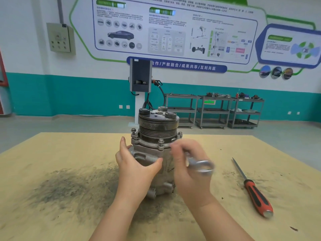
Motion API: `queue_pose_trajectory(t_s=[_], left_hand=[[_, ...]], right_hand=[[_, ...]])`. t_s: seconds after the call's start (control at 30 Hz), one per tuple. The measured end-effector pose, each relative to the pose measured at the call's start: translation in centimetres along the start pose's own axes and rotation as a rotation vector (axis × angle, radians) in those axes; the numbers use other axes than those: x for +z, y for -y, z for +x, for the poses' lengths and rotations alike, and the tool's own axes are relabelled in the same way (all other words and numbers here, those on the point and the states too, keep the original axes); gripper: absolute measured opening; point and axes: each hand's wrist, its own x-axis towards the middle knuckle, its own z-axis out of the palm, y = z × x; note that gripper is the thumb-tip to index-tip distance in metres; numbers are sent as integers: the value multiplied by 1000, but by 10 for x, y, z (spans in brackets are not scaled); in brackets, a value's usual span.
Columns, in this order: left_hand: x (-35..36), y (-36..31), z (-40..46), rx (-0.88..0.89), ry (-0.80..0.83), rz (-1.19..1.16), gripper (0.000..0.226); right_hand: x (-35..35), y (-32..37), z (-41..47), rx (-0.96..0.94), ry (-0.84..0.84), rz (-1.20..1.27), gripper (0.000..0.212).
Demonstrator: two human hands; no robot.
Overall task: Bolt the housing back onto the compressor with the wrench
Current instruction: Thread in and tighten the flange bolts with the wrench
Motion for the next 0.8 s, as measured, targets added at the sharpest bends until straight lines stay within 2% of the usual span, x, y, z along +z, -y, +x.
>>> queue_pose_trajectory(t_s=[0.1, 0.2, 0.27, 0.37, 0.47, 0.6, 0.8], left_hand=[[0, 4, -1, 4, -10, -24, 112], [1, 2, -4, -3, -14, -19, 114], [1, 1, -5, -5, -32, -2, 117], [1, 0, -5, -9, -22, 36, 117], [0, -2, -4, -26, -14, 61, 120], [-3, -4, -3, -55, -11, 73, 123], [-4, -3, -3, -59, -2, 47, 114]], right_hand=[[12, 4, -1, -81, 123, -94, 18], [10, 9, 5, -55, 96, -80, 7], [2, 12, 15, 71, -19, -13, 9], [-9, 11, 33, 412, -252, 232, 12], [-18, 1, 41, 721, -334, 492, 19], [-23, -11, 47, 838, -319, 639, 22], [-36, -29, 56, 991, -291, 804, 19]])
